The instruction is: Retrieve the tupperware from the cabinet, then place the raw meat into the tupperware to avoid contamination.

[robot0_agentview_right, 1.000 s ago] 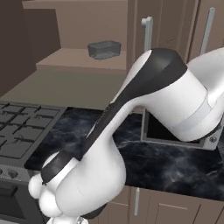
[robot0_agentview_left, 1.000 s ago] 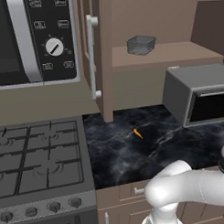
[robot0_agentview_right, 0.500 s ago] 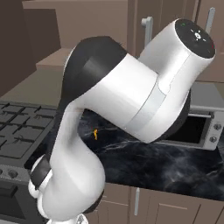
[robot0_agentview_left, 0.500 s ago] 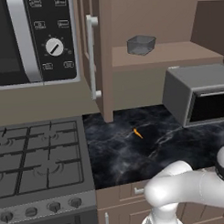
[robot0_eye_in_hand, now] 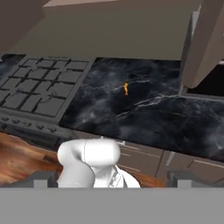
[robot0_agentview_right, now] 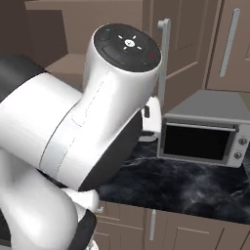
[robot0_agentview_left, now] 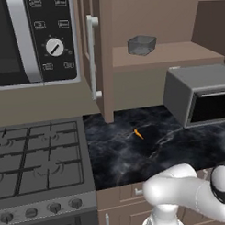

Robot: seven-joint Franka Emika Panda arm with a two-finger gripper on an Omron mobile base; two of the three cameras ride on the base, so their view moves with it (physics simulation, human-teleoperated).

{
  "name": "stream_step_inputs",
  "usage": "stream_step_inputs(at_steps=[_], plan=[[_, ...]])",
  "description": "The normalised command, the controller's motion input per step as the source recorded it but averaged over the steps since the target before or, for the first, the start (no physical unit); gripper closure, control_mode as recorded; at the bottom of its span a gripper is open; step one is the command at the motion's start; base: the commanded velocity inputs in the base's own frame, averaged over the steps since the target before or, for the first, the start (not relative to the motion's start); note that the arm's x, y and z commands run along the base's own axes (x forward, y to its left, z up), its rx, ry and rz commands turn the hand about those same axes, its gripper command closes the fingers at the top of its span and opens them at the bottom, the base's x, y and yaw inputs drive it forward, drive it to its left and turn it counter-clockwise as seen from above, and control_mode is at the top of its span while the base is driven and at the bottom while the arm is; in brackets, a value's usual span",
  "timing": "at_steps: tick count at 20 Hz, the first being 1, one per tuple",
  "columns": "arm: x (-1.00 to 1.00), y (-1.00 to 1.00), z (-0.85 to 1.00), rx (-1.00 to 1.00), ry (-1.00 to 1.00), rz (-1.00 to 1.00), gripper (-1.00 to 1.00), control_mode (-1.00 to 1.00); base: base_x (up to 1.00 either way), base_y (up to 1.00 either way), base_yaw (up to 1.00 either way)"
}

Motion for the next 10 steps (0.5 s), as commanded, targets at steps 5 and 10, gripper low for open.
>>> stream_step_inputs(at_steps=[5, 10], plan=[[-0.16, 0.66, -0.38, -0.08, 0.03, -0.19, -1.00, -1.00, 0.00, 0.00, 0.00], [0.00, 0.84, -0.33, -0.14, 0.07, -0.12, -1.00, -1.00, 0.00, 0.00, 0.00]])
